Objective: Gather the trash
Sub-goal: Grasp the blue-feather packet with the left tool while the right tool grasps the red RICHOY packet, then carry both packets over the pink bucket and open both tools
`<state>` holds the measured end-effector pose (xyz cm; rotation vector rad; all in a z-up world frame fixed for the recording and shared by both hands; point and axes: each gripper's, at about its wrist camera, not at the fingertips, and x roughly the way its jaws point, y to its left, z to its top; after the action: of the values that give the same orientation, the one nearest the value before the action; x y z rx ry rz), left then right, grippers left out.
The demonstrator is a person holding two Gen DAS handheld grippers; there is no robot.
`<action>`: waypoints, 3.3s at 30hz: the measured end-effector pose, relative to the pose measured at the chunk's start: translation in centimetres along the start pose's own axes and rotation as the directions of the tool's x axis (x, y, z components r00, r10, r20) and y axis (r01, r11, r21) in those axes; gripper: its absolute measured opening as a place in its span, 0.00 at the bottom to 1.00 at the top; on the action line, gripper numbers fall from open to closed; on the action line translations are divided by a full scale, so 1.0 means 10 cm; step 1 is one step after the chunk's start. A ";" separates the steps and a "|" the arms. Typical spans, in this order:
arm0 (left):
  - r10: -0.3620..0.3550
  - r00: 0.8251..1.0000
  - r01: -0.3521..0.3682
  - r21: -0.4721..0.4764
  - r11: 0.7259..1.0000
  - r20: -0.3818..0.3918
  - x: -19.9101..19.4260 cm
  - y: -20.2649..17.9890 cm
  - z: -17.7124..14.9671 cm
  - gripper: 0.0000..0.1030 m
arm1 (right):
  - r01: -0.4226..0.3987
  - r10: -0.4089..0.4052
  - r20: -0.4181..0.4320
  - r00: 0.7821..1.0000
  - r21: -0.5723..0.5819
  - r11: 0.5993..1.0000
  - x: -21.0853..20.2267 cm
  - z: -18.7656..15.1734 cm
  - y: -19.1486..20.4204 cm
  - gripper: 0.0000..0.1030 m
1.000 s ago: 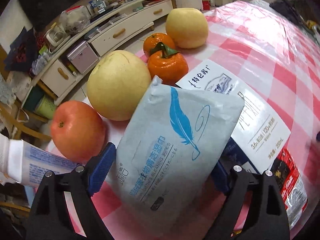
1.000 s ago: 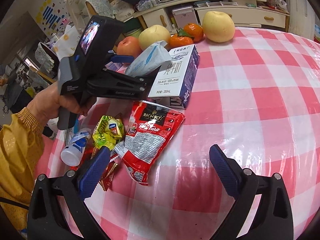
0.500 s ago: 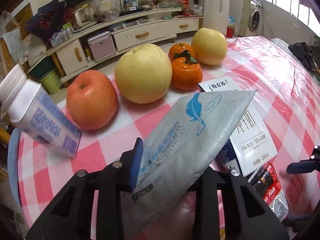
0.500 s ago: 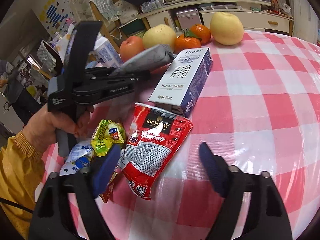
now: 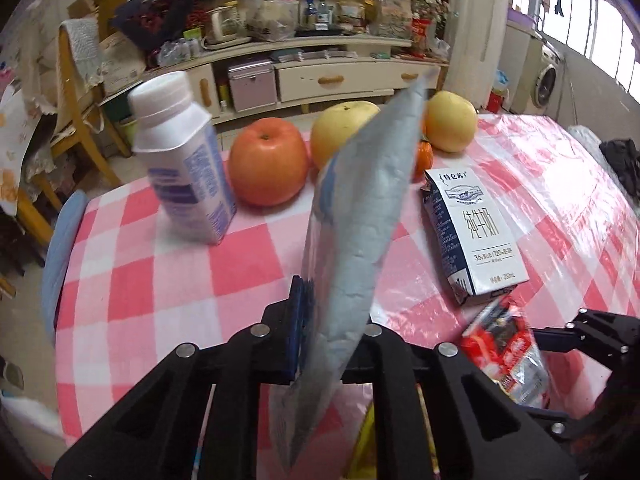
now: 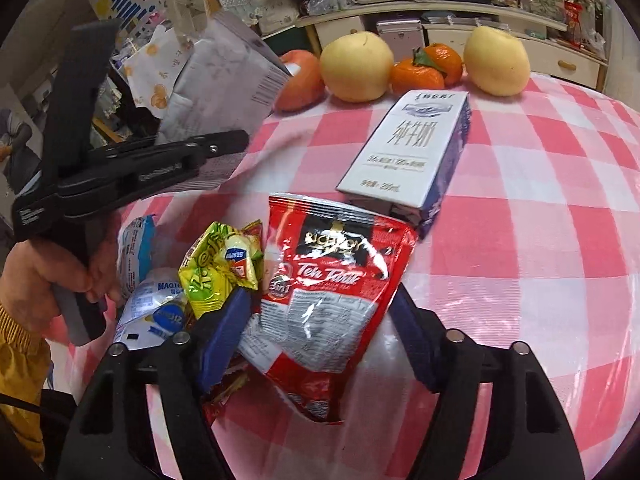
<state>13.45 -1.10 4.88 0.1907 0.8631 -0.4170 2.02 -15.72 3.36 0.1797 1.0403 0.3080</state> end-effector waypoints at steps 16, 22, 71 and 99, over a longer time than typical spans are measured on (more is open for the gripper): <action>-0.040 0.997 0.051 -0.172 0.984 0.066 -0.75 0.11 -0.59 0.10 | 0.029 -0.028 0.012 1.000 -0.033 0.999 -0.06 -0.07 0.11 0.55; -0.005 0.994 0.030 -0.234 0.972 0.108 -1.03 0.17 -0.80 0.10 | 0.044 -0.042 0.059 0.997 -0.023 0.999 -0.19 -0.08 0.08 0.55; 0.277 0.931 -0.119 -0.520 0.846 0.237 -2.31 1.14 -1.71 0.10 | -0.064 0.139 0.175 0.975 -0.376 0.924 -0.72 -0.38 2.27 0.55; 0.513 0.853 -0.242 -0.798 0.552 0.096 -2.87 2.51 -2.53 0.10 | -0.242 0.293 -0.009 0.956 -0.588 0.771 0.03 -0.27 4.30 0.55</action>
<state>-9.88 37.78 10.62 -0.4805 0.5783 0.3672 -7.31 24.90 14.22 -0.2223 0.7903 0.8642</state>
